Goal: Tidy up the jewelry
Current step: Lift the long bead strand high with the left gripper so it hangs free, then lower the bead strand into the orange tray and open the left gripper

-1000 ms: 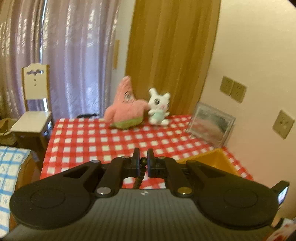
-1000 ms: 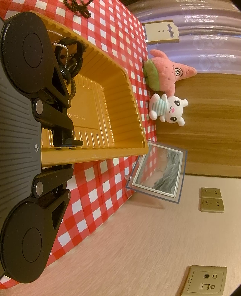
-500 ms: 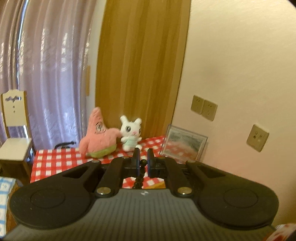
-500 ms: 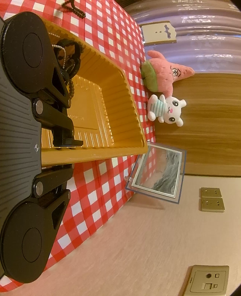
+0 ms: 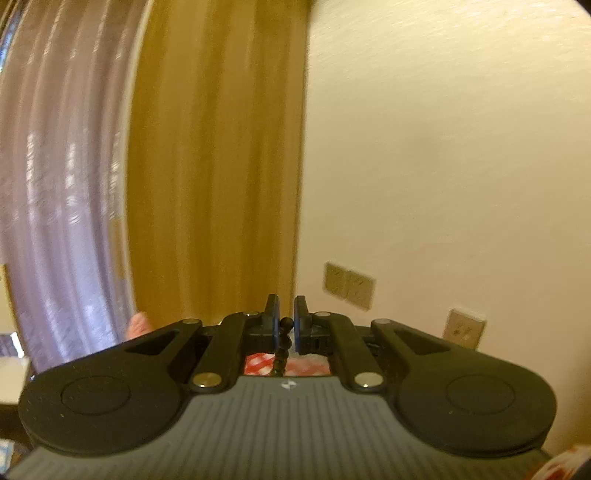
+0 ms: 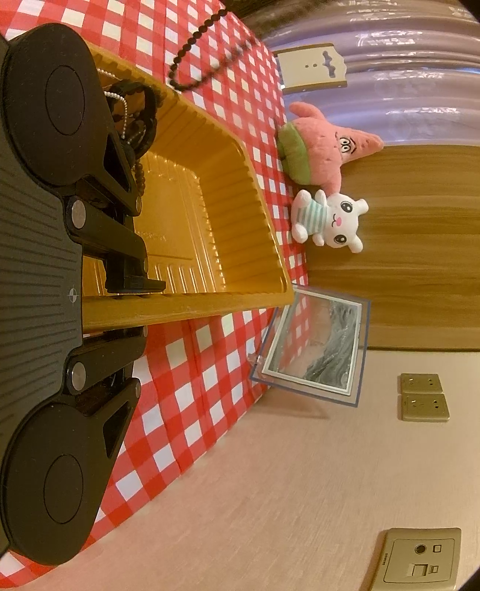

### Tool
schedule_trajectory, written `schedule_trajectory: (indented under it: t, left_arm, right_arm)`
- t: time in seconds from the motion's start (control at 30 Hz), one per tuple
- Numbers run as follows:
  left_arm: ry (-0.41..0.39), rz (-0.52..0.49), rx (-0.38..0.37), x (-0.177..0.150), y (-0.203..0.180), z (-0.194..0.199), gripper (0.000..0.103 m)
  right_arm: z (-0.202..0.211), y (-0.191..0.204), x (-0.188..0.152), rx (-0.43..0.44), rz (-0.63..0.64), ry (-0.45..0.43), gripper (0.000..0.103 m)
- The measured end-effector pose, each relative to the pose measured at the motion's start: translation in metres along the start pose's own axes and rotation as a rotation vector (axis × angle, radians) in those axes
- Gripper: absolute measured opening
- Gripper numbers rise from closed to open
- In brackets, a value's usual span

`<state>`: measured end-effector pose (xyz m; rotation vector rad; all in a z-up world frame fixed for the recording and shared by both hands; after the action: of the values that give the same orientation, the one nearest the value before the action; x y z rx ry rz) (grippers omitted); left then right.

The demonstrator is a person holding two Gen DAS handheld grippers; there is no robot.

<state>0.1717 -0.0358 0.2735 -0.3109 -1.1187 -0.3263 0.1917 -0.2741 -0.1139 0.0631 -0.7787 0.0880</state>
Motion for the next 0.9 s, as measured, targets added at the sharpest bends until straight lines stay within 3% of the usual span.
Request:
schedule_trajectory:
  t: [0.37, 0.53, 0.67, 0.9]
  left_arm:
    - [-0.028, -0.010, -0.179, 0.019, -0.051, -0.030, 0.006]
    - [-0.020, 0.010, -0.211, 0.011, -0.056, -0.042, 0.006]
    - [0.088, 0.071, -0.239, -0.021, -0.053, -0.073, 0.006]
    - [0.366, 0.178, -0.292, -0.113, -0.056, -0.144, 0.006]
  right_arm:
    - [0.003, 0.001, 0.006, 0.017, -0.003, -0.014, 0.004]
    - [0.002, -0.001, 0.006, 0.022, -0.006, -0.012, 0.004]
    - [0.002, -0.002, 0.006, 0.024, -0.007, -0.011, 0.004]
    - [0.000, -0.004, 0.005, 0.027, -0.015, -0.009, 0.004]
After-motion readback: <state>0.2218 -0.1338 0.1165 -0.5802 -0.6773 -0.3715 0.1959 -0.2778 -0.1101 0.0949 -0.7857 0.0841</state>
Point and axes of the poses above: each gripper's, at about its wrist camera, not at the fingertips, and z roughly against the way its jaws point, y to its left, x to its top, the point moved 5 cm from there along -z, roughly the way its jaws point, and after that the axes turned 12 degrees about y, right-handed, at the moved point
